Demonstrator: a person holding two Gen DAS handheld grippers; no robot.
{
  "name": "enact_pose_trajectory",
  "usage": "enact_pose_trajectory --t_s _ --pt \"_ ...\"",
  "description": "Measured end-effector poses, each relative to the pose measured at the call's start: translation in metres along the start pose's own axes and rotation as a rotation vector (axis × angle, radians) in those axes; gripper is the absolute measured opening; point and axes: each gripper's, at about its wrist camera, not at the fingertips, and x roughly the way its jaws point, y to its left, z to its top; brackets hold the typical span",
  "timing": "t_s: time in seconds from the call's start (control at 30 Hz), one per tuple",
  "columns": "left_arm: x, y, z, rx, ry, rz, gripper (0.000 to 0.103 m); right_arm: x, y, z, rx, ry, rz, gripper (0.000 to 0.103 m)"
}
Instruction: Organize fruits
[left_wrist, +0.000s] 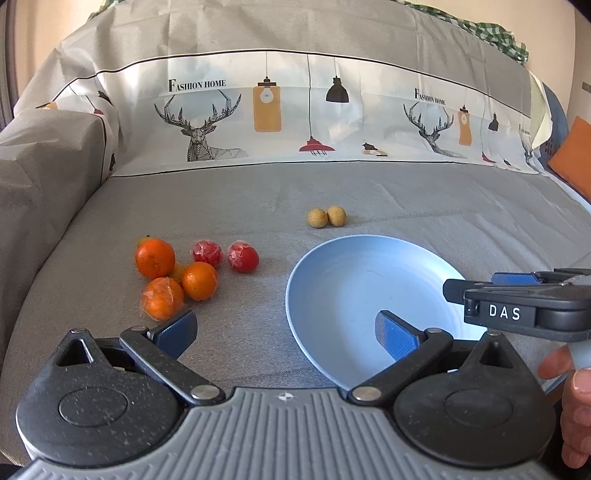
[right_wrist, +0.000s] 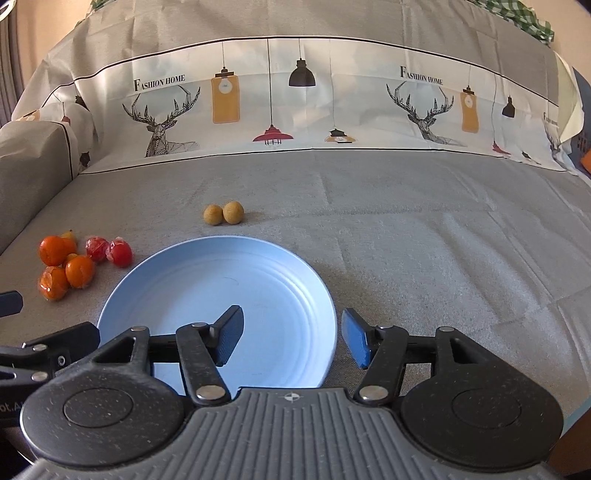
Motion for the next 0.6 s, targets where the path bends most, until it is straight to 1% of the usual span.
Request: enact_pose_trajectory --t_s 0.13,0.17,0.2,0.23,0.3,0.33,0.37,0.4,0.43,0.47,0.53,0.6 --pt "-0.006 0.002 0.001 -0.003 -0.023 -0.011 0.101 -0.001 0.0 -0.001 -0.002 -0.001 0.023 0.061" --pt "-0.008 0.003 0.002 -0.004 -0.033 -0.02 0.095 -0.001 0.0 -0.001 -0.007 0.0 0.025 0.06" --pt "-0.011 0.004 0.003 -0.006 -0.039 -0.034 0.086 -0.001 0.001 -0.001 -0.009 -0.004 0.03 0.059" --pt "-0.014 0.005 0.004 -0.009 -0.041 -0.051 0.081 -0.002 0.002 -0.001 -0.011 -0.008 0.035 0.056" --pt "-0.019 0.008 0.006 -0.022 -0.037 -0.086 0.058 -0.003 0.002 -0.001 -0.01 -0.017 0.045 0.054" --pt "-0.022 0.01 0.008 -0.029 -0.033 -0.103 0.053 -0.004 0.003 -0.001 -0.013 -0.022 0.044 0.051" --pt "-0.025 0.012 0.011 -0.026 -0.031 -0.115 0.045 -0.005 0.003 -0.001 -0.014 -0.026 0.046 0.047" --pt "-0.029 0.013 0.015 -0.011 -0.032 -0.119 0.038 -0.006 0.004 -0.001 -0.014 -0.031 0.049 0.045" --pt "-0.033 0.013 0.019 0.013 -0.041 -0.12 0.035 -0.007 0.004 -0.001 -0.013 -0.033 0.054 0.041" --pt "-0.037 0.013 0.023 0.041 -0.057 -0.121 0.032 -0.007 0.005 -0.001 -0.014 -0.036 0.059 0.038" --pt "-0.046 0.014 0.032 0.128 -0.111 -0.12 0.032 -0.007 0.007 0.0 -0.024 -0.044 0.067 0.036" --pt "-0.052 0.019 0.039 0.212 -0.161 -0.113 0.026 -0.008 0.009 0.0 -0.028 -0.052 0.083 0.035"
